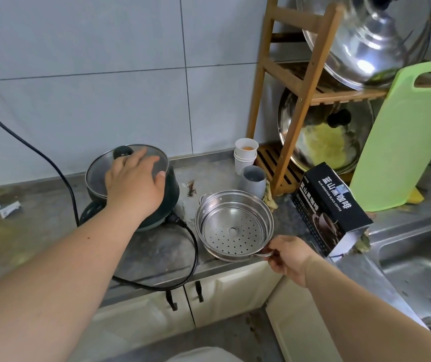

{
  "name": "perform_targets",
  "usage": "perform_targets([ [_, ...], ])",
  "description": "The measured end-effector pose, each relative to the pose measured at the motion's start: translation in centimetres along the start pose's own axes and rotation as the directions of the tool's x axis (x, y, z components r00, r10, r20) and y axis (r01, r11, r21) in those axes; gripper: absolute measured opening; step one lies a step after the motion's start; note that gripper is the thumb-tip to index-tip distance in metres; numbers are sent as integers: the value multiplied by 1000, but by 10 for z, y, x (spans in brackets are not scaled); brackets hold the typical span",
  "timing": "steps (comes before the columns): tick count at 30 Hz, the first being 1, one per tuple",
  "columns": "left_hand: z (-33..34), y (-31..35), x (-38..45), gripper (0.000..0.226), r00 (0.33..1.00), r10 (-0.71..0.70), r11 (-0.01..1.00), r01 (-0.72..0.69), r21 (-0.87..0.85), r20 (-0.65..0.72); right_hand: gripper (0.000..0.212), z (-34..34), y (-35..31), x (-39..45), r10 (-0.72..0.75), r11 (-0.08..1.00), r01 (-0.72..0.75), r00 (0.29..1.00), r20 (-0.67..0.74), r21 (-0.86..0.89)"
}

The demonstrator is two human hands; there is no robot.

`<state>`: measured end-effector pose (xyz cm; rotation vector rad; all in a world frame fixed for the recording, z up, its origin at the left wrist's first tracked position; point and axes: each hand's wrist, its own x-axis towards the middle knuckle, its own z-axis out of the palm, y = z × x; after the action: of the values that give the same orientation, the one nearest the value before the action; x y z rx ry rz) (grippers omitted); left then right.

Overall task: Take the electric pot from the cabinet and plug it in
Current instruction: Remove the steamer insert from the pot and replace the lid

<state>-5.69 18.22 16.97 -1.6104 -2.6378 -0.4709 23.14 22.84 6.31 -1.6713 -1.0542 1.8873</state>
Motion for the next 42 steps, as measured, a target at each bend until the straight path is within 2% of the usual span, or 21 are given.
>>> perform_targets([
  [4,1,-2,-5,47,999,-35,999,34,-34,-19,14,-4,-3,-2,14,997,-18,998,-57,-74],
  [6,-3,-8,-8,49,996,-67,995,62,-82,-60,16,-5,-8,-6,0,985,-21,993,-121,-172],
  [8,-9,-16,-12,54,982,-128,981,104,-166,-140,13,-4,-17,-9,-127,946,38,957,-260,-322],
  [10,-17,-28,-18,57,940,-271,926,197,-321,-208,8,3,-29,-15,-330,895,161,865,-377,-416],
  [11,-20,-38,-21,58,910,-354,885,252,-392,-216,10,12,-37,-18,-408,876,236,828,-385,-421],
  [14,-15,-66,-25,67,853,-508,795,412,-446,-117,12,49,-58,-29,-517,825,392,815,-262,-406],
  [17,-3,-85,-31,72,829,-540,651,522,-551,147,15,97,-71,-38,-501,781,419,863,-64,-462],
  [19,1,-95,-37,51,833,-475,625,545,-558,282,18,131,-72,-40,-466,776,434,883,46,-457],
  [21,3,-101,-40,22,842,-447,628,536,-564,302,23,155,-66,-39,-432,787,436,894,115,-436],
  [22,1,-105,-40,15,835,-448,607,546,-577,320,23,166,-62,-39,-408,791,427,902,142,-437],
  [25,2,-117,-35,17,821,-397,582,571,-579,410,21,194,-51,-38,-332,748,411,911,243,-521],
  [27,8,-120,-30,20,822,-381,579,569,-584,423,20,205,-44,-39,-287,687,419,907,307,-594],
  [30,16,-121,-26,18,824,-412,503,561,-657,388,24,223,-35,-36,-231,579,435,899,373,-690],
  [33,17,-123,-25,16,824,-444,447,545,-710,352,30,239,-26,-31,-171,382,458,889,425,-803],
  [36,2,-129,-20,13,830,-456,414,518,-748,322,30,262,-18,-29,-34,109,472,882,471,-875],
  [38,-16,-130,-14,14,846,-442,421,490,-764,299,24,271,-15,-29,29,35,454,890,455,-890],
  [40,-36,-132,-8,15,863,-423,429,459,-778,275,20,280,-14,-27,14,-42,463,886,463,-885],
  [42,-54,-137,-4,17,872,-425,433,430,-792,241,19,288,-16,-26,-50,-183,437,890,453,-881],
])
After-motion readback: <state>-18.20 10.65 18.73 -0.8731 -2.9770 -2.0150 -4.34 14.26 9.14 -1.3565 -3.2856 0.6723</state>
